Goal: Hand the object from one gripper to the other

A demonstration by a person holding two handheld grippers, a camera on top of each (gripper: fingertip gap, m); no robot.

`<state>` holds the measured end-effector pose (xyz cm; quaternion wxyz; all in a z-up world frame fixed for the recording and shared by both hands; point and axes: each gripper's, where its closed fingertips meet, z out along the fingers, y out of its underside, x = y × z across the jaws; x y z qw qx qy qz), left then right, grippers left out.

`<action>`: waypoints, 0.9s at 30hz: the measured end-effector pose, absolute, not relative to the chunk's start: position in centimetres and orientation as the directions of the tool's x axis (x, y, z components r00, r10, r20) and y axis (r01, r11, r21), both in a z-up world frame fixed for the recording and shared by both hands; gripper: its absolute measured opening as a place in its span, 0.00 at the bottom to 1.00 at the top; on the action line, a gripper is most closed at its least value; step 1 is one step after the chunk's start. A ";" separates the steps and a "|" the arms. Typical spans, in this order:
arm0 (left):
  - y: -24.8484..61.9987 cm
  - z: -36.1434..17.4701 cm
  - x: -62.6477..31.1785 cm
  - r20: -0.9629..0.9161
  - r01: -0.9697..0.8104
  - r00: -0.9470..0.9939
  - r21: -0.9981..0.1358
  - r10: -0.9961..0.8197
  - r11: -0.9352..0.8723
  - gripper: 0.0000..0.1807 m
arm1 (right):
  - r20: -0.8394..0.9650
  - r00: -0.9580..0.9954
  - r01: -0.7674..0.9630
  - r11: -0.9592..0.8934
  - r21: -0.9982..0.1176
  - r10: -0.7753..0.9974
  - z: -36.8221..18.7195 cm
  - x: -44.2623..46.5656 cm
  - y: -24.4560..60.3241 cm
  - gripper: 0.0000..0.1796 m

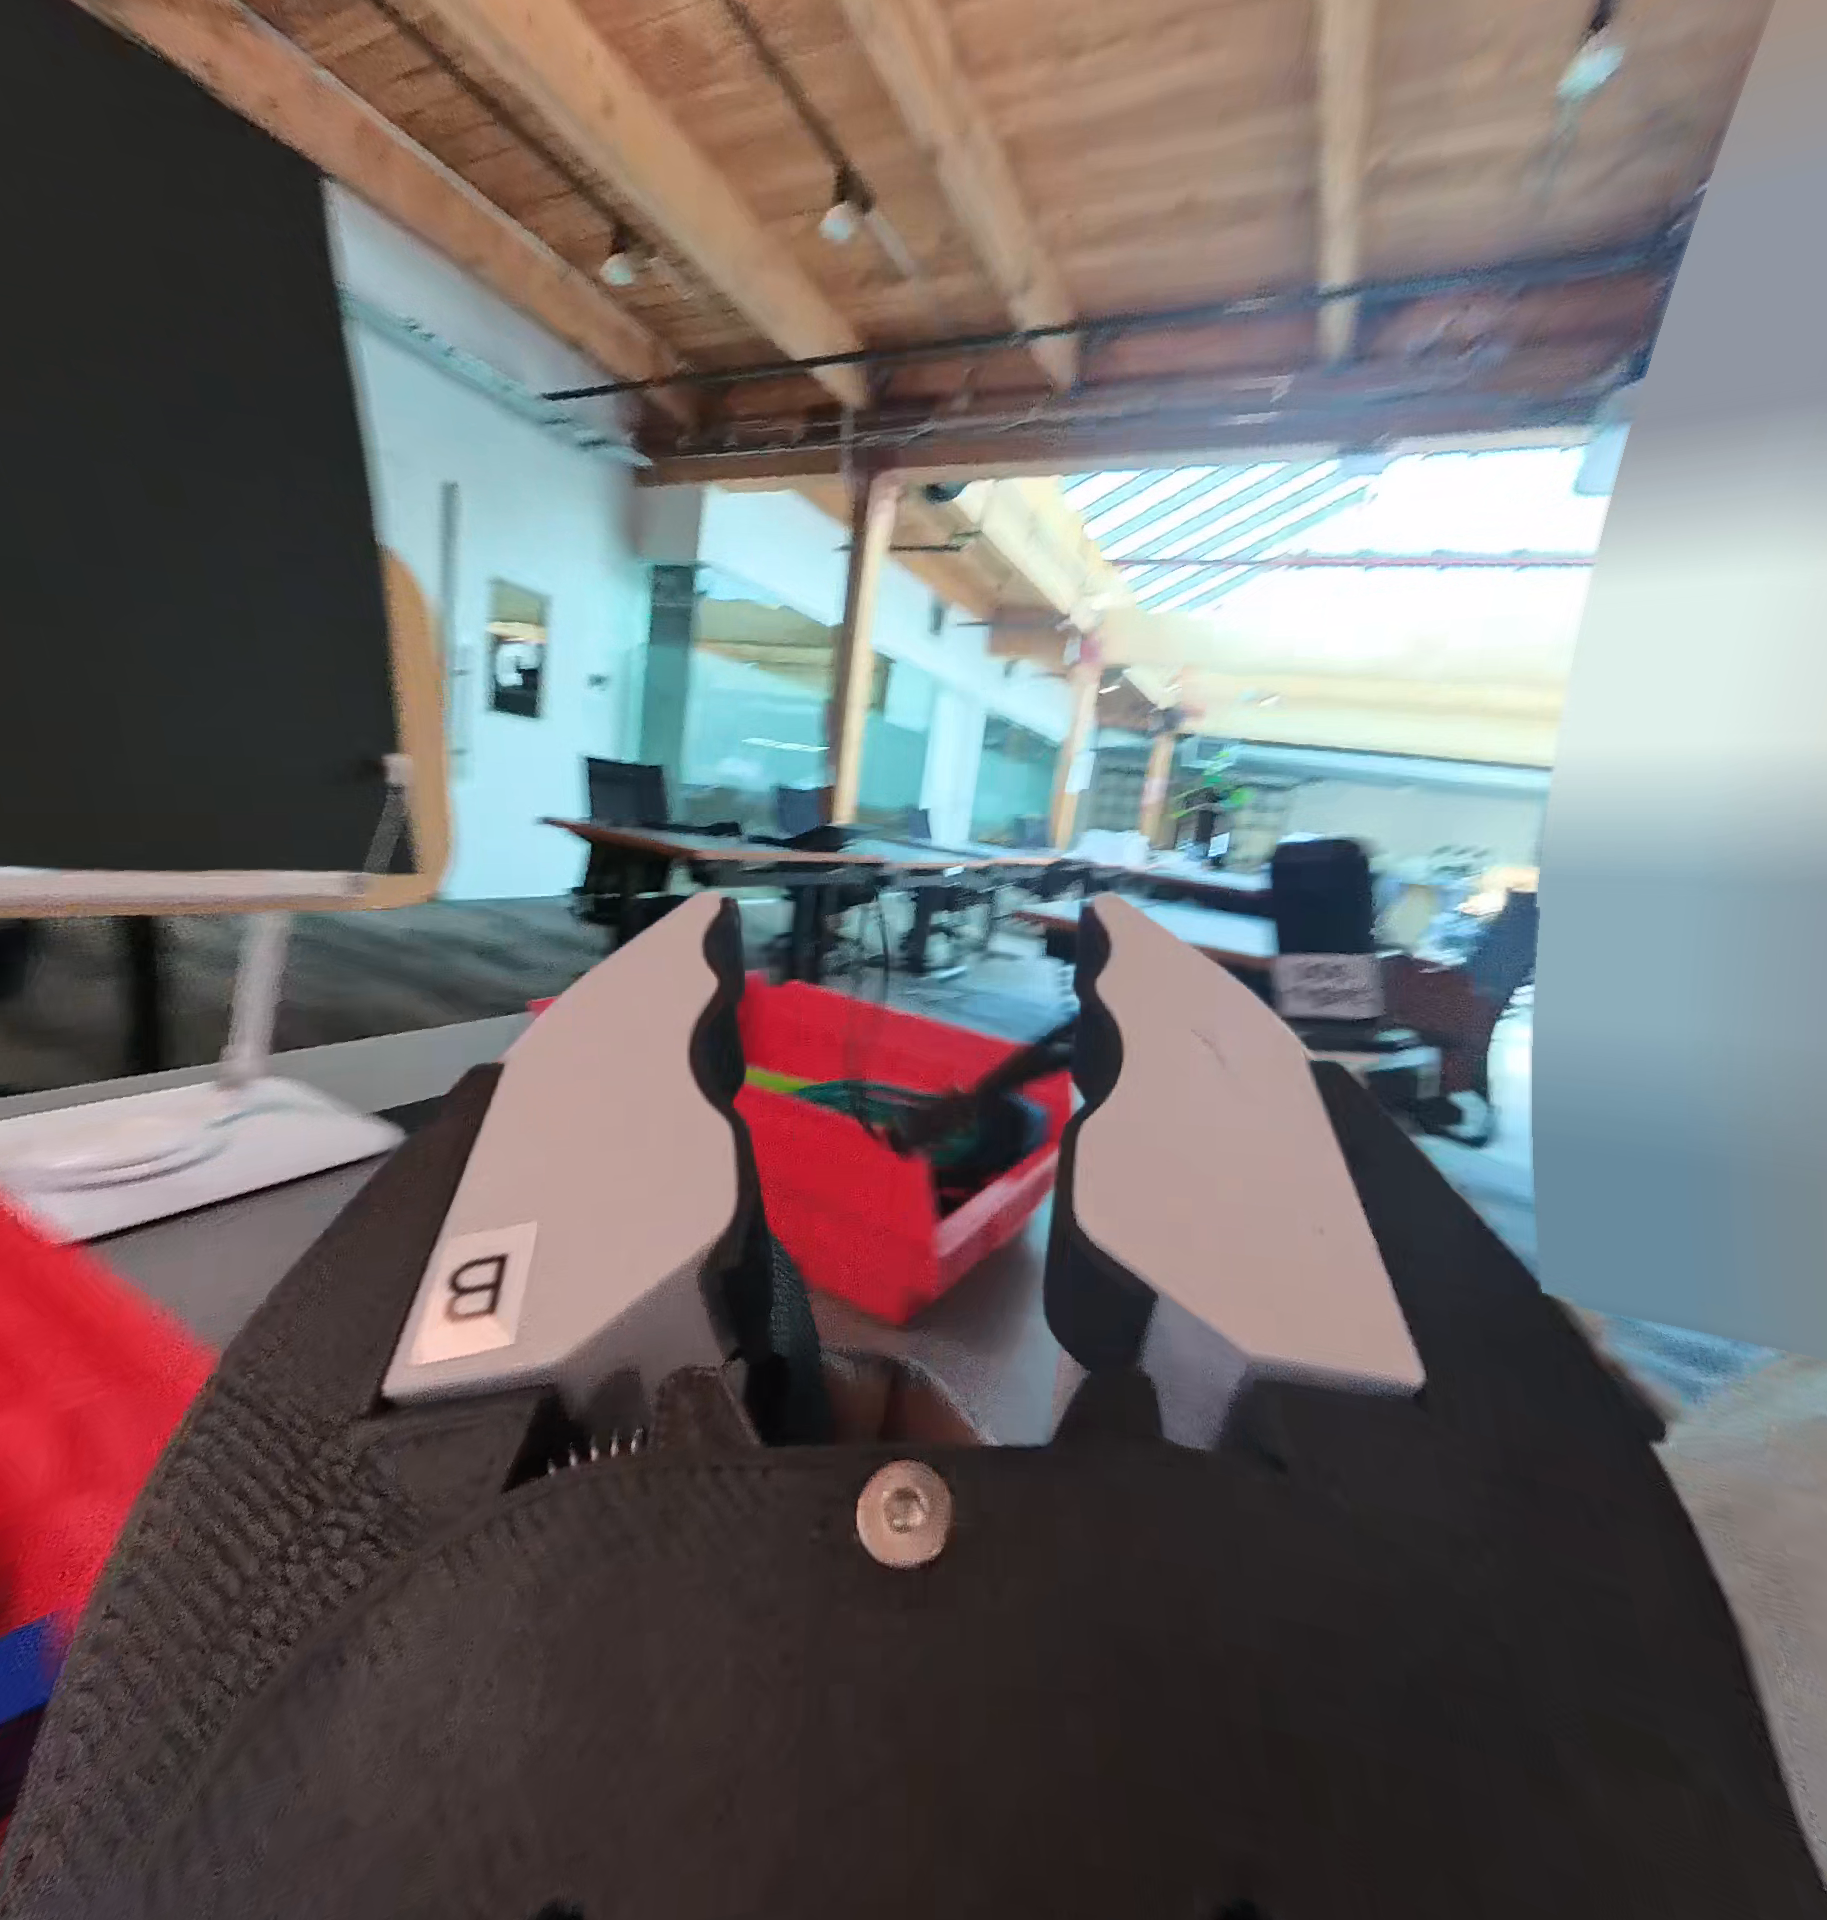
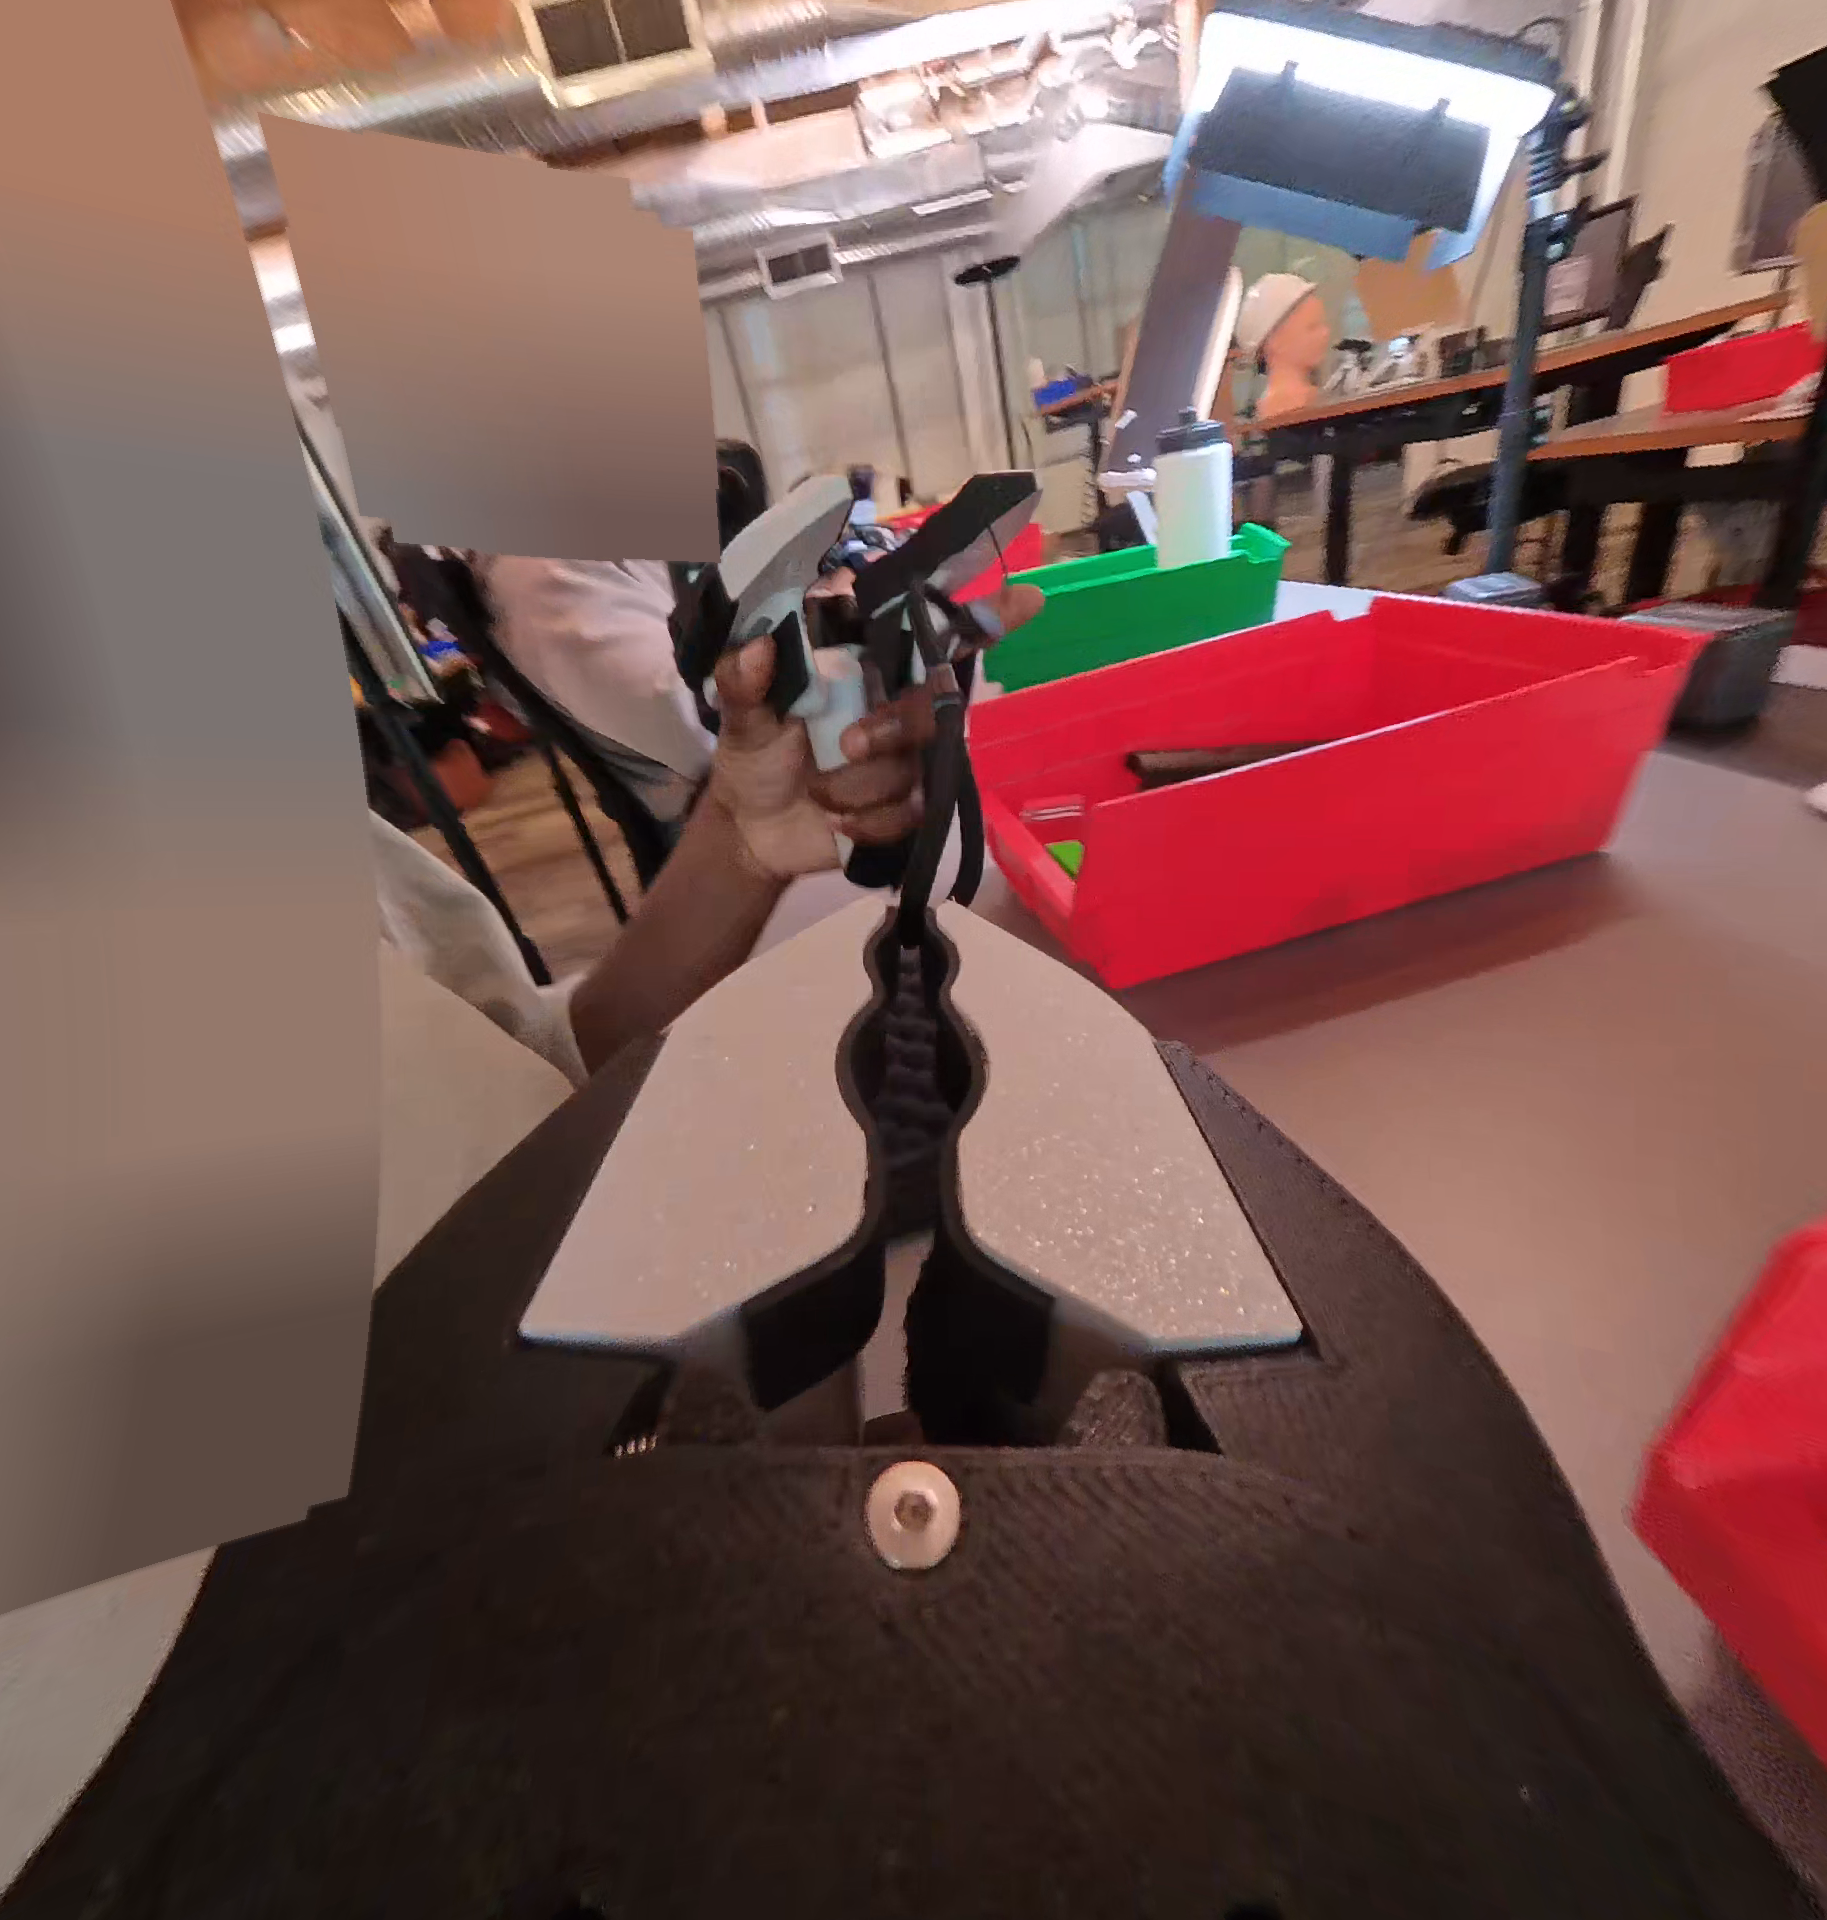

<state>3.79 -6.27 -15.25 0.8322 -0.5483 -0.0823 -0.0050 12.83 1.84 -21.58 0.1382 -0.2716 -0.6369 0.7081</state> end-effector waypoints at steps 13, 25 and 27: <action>-1.1 -21.8 13.2 -0.505 -0.518 0.855 -0.842 -0.120 -0.150 0.29 | 0.158 -0.735 0.140 0.376 -0.916 0.659 -24.4 15.0 2.9 0.02; 2.6 -27.7 16.4 -0.535 -0.615 0.787 -0.719 -0.307 -0.324 0.08 | 0.281 -0.815 0.072 0.569 -0.819 0.507 -26.1 17.4 0.7 0.02; 2.7 -27.7 16.7 -0.520 -0.606 0.793 -0.731 -0.317 -0.315 0.05 | 0.290 -0.809 0.066 0.570 -0.819 0.510 -25.9 17.4 0.8 0.02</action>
